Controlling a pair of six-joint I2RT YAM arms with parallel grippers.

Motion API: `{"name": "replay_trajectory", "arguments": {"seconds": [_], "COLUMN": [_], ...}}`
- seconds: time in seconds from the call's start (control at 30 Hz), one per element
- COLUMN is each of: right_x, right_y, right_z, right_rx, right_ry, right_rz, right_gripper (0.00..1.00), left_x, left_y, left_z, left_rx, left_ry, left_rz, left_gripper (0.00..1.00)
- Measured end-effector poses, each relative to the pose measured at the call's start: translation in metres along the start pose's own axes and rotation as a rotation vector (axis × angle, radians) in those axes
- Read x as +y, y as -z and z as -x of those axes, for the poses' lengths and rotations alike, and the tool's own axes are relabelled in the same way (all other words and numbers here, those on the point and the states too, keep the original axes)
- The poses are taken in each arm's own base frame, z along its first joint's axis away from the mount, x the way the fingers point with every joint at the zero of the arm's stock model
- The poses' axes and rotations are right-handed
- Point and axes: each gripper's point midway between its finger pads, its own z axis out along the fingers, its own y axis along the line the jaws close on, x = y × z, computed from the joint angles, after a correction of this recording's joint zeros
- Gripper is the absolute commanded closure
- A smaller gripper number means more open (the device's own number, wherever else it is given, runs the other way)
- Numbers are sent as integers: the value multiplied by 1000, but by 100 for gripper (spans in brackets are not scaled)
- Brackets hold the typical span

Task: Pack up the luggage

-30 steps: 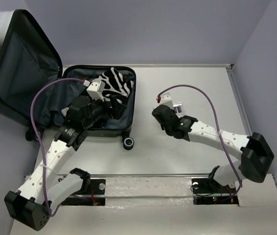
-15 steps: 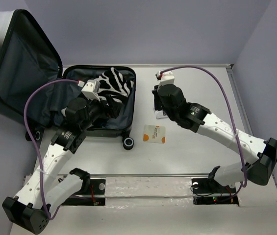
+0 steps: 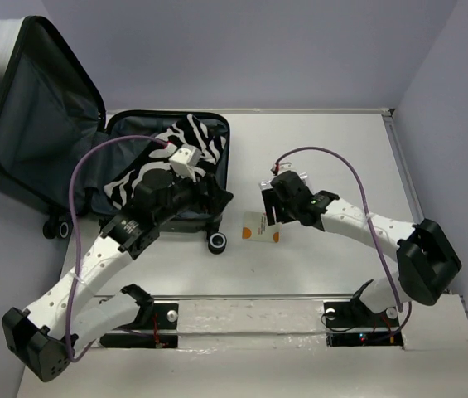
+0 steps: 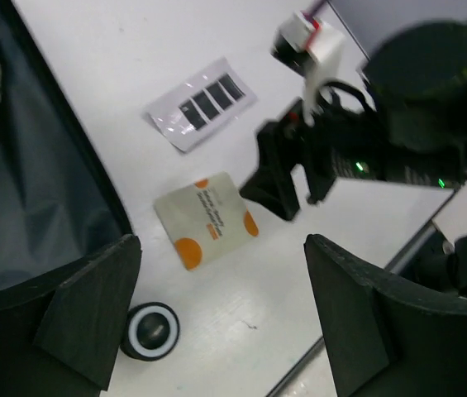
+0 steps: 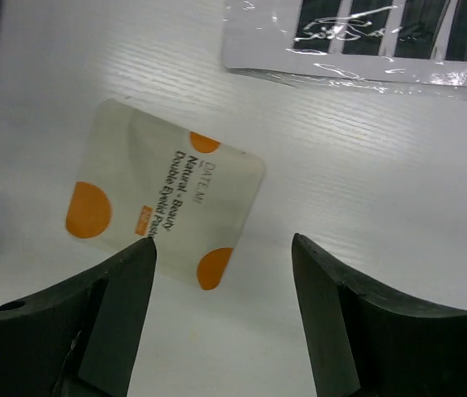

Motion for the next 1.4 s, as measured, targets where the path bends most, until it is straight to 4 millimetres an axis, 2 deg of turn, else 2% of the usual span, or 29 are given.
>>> {"name": "replay_trajectory", "arguments": {"seconds": [0.03,0.07,0.13,0.2,0.27,0.4,0.5,0.6,0.83,0.93,1.13,1.4], "right_x": [-6,-14,-15,-14,-13,-13,-13,-15,-17,-17,-15,-8], "right_y": [-3,-9,-19,-34,-45,-61,-63,-66,-76,-76,-77,-77], "right_z": [-2,-1,2,0,-7,-20,-15,-11,-13,-13,-13,-13], "right_rx": [13,24,26,45,73,131,117,105,103,102,93,86], "right_ry": [-16,-41,-64,-77,-75,-81,-94,-106,-127,-132,-145,-166], "right_rz": [-3,-10,16,48,65,104,120,128,142,151,172,221], "right_gripper": [25,25,24,25,27,33,37,38,43,46,47,50], "left_x": [-14,-20,-39,-49,-51,-50,-44,-31,-4,3,5,8], "left_y": [-3,-3,-3,-3,-7,-24,-36,-51,-81,-91,-108,-118], "left_z": [-13,-18,-33,-43,-58,-122,-166,-188,-226,-236,-240,-242], "left_rx": [39,55,89,104,123,246,341,370,416,429,419,400], "left_ry": [-1,-1,12,30,48,64,48,44,-3,-23,-39,-52], "left_rz": [-29,-38,-63,-64,-37,55,133,213,358,396,428,444], "left_gripper": [11,12,14,17,18,20,22,23,22,22,24,27]}}
